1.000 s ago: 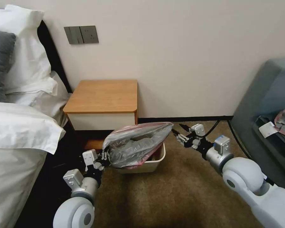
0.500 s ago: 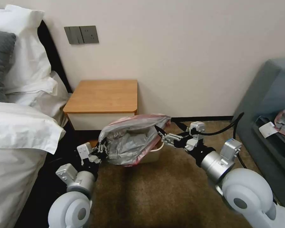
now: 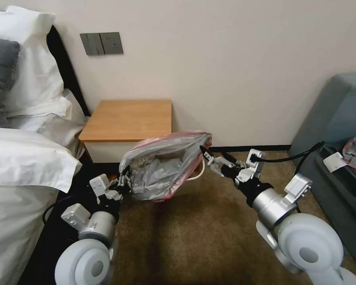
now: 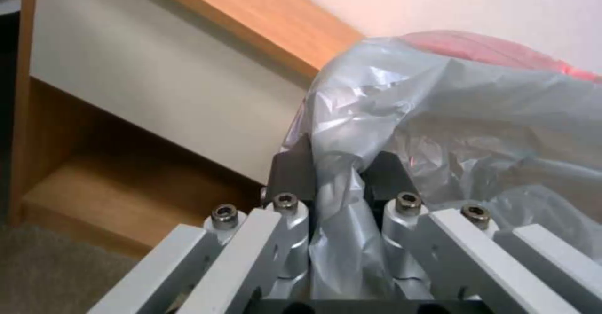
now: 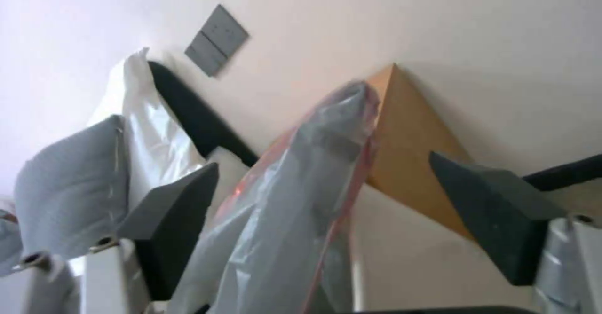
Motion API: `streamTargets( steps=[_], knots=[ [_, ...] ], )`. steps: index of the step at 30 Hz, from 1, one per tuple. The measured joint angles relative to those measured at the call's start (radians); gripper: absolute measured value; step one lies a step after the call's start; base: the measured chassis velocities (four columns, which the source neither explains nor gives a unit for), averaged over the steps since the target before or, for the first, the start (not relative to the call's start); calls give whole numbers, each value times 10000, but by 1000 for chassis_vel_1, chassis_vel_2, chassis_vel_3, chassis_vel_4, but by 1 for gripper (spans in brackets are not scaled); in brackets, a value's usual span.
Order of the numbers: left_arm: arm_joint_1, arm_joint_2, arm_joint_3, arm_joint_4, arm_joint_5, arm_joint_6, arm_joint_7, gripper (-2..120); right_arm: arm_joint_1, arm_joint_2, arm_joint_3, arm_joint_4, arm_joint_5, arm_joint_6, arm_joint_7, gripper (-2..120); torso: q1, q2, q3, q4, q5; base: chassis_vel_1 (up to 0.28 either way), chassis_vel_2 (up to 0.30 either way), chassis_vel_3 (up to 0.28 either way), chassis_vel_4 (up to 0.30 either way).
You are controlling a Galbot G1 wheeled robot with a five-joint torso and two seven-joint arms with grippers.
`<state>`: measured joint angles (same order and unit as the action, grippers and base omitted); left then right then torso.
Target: Pick up the garbage bag from the table and place it over the trash can.
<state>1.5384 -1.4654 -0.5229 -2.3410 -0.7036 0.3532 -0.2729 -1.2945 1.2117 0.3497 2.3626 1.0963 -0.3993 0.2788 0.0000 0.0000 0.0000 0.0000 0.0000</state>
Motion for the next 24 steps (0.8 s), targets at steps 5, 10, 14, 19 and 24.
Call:
streamTargets(
  steps=[5,10,14,19,24],
  knots=[
    [-30,-75,33,-29,-44,28,-21,11,312,417,-191,-605,-246,55,-224,84,0,0,0,0,-1,0,0,0,0],
    [-29,-56,2,-79,-91,35,-30,11,417,714,-187,-1040,-482,127,-474,84,0,0,0,0,-1,0,0,0,0],
    [-30,-38,-3,-86,-115,61,-34,11,453,937,-207,-1180,-715,169,-633,84,0,0,0,0,0,0,0,0,0],
    [-7,-79,48,-38,-110,70,-39,11,482,1188,-320,-1151,-939,174,-761,67,0,0,0,0,0,0,0,0,0],
    [-37,-85,68,27,-92,73,-54,11,482,1351,-370,-1076,-1139,186,-848,47,0,0,0,1,0,0,0,0,0]
  ],
)
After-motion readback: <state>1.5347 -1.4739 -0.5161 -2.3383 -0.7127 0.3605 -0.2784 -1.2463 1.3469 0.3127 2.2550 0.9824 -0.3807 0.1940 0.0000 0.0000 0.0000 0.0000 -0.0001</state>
